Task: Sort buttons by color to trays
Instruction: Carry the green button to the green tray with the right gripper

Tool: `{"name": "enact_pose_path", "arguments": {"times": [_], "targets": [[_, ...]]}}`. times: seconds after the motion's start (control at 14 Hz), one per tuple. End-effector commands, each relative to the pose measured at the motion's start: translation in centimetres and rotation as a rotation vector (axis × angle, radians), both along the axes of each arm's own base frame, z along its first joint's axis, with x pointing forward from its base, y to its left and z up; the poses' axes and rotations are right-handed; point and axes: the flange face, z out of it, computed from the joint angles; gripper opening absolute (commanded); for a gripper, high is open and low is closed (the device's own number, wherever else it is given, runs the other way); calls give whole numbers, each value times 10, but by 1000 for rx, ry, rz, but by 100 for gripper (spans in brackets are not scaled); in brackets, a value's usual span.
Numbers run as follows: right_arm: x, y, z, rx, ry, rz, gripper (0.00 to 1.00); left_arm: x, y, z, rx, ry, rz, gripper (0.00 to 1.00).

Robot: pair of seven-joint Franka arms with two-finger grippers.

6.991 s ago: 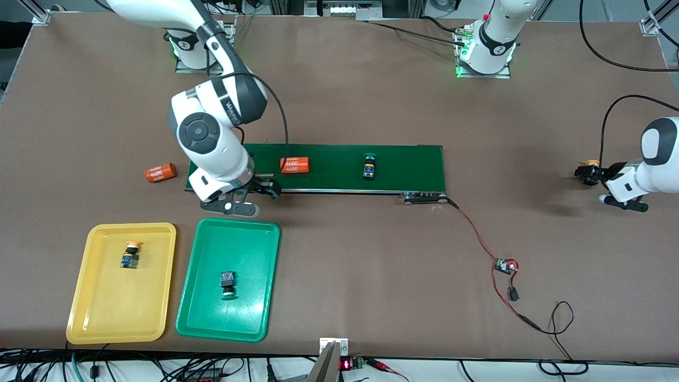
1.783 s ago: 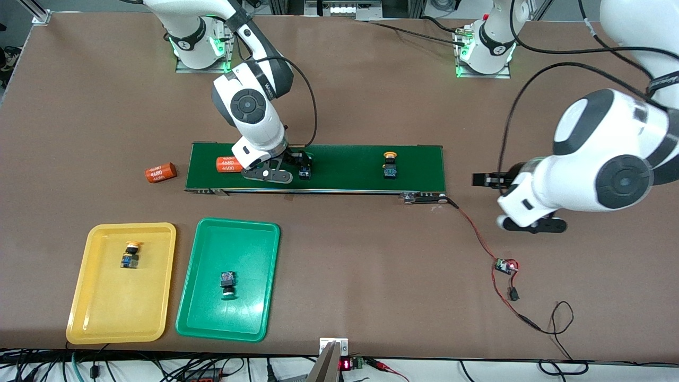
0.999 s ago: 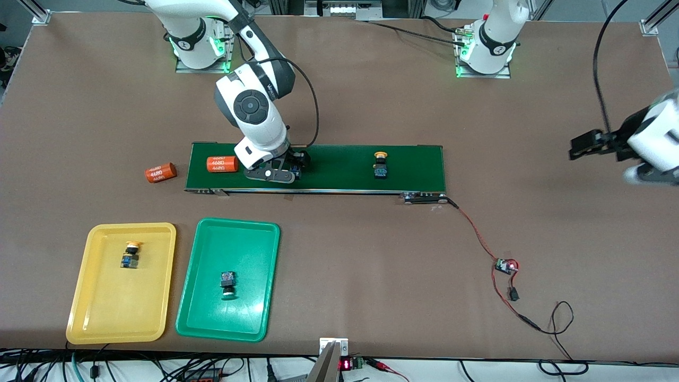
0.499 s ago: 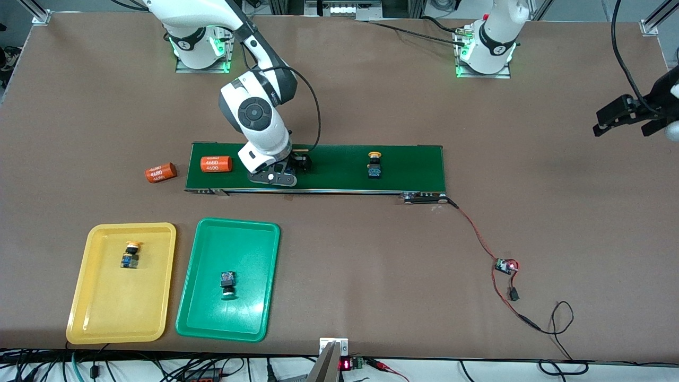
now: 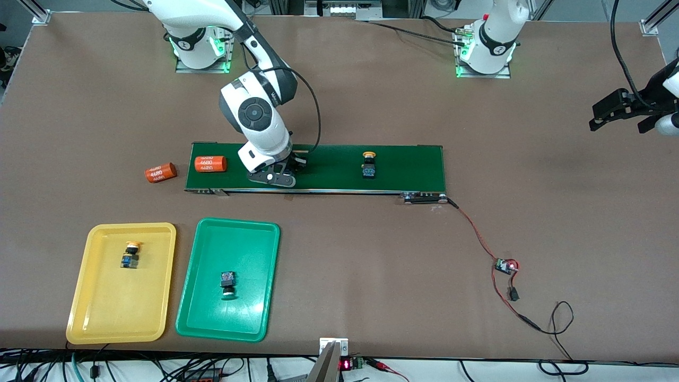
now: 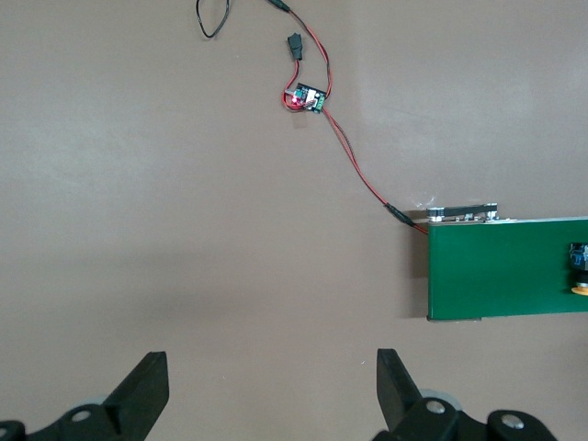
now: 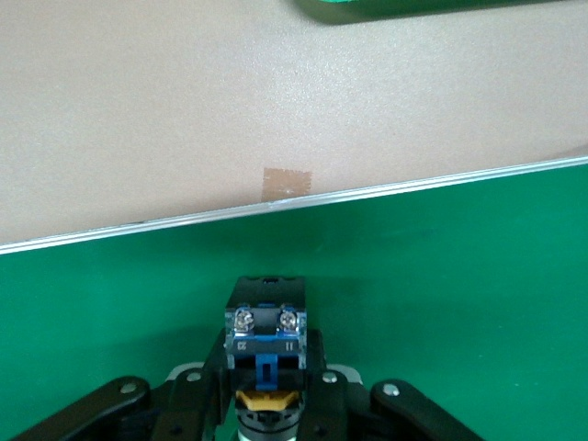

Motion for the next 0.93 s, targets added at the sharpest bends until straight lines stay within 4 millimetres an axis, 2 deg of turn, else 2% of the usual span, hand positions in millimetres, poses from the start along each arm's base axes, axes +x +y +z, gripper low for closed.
{"name": "enact_pose_path", "arguments": {"times": [0.0,0.14,0.36,0.5,0.64,0.71,0.86], "targets": [[0,4,21,16,-29,-11,0,-6,-5,1,-10,5,-37,100],[15,-8,47,37,-67,-23,0,-6,-6,2,-7,5,-38,100],[66,-58,76,49,-130,-12,0,-6,-6,1,-7,8,-37,100],[102,-94,98,29,-163,64,0,-6,-10,1,-7,13,-43,100],[141,-117,108,-8,-209,128,0,-6,-7,1,-6,13,-39,100],[156,-122,104,-16,-211,134,0,-6,-9,2,-4,10,-41,100],[192,-127,111,-14,-265,141,0,-4,-3,0,-3,13,-31,100]]}}
